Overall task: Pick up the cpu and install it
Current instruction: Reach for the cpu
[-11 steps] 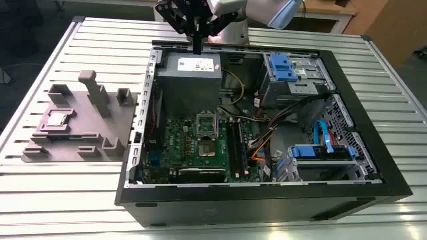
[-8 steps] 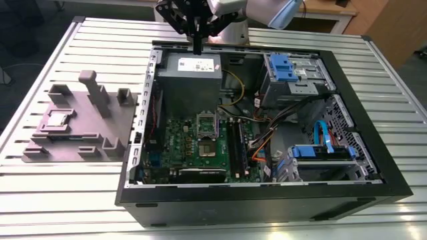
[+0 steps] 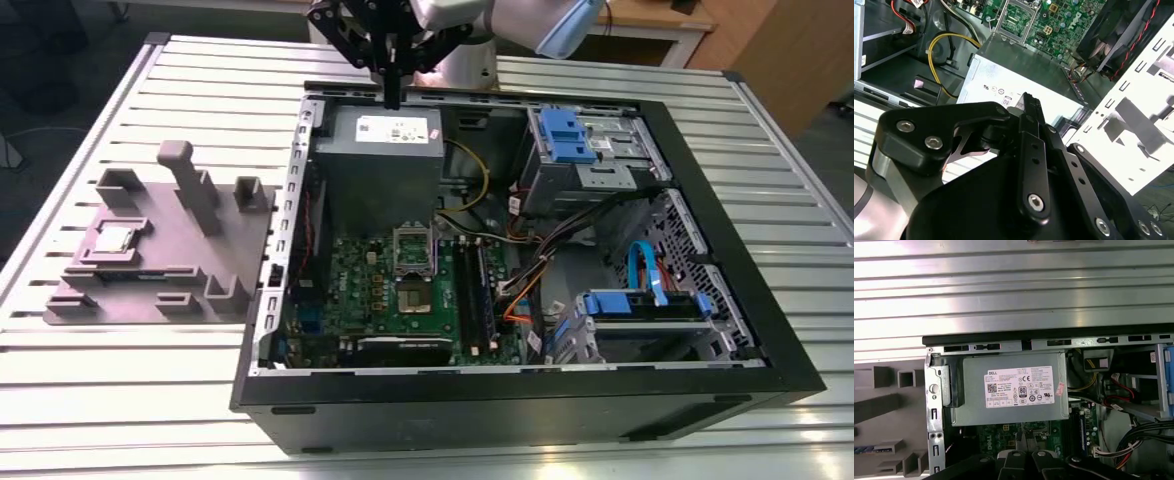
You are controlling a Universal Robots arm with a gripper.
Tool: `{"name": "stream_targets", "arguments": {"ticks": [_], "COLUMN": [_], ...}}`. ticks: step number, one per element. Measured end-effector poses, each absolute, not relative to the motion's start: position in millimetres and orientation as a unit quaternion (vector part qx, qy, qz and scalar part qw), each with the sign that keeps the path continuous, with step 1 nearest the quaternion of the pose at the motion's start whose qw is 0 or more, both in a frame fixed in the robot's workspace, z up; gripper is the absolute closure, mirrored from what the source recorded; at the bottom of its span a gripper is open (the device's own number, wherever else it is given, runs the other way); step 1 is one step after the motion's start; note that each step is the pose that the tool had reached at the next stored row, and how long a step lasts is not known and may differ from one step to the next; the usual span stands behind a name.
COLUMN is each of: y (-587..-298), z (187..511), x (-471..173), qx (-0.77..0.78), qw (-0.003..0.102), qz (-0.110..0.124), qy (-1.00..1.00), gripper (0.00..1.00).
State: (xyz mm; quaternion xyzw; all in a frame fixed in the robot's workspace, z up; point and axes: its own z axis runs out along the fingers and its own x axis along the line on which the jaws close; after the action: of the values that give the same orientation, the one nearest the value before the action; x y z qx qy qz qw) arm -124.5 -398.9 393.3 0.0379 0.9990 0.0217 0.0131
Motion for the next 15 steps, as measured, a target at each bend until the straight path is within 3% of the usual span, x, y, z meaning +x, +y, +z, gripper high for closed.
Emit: {"name": "stream_targets", "arguments": {"ticks": [15], "y": [-398.9], "z": [393.2], "x": [-130.8], "qx": [0.038], "qw": [0.013], "qz": [0.022], "qy": [0.999], "gripper": [0.90]}}
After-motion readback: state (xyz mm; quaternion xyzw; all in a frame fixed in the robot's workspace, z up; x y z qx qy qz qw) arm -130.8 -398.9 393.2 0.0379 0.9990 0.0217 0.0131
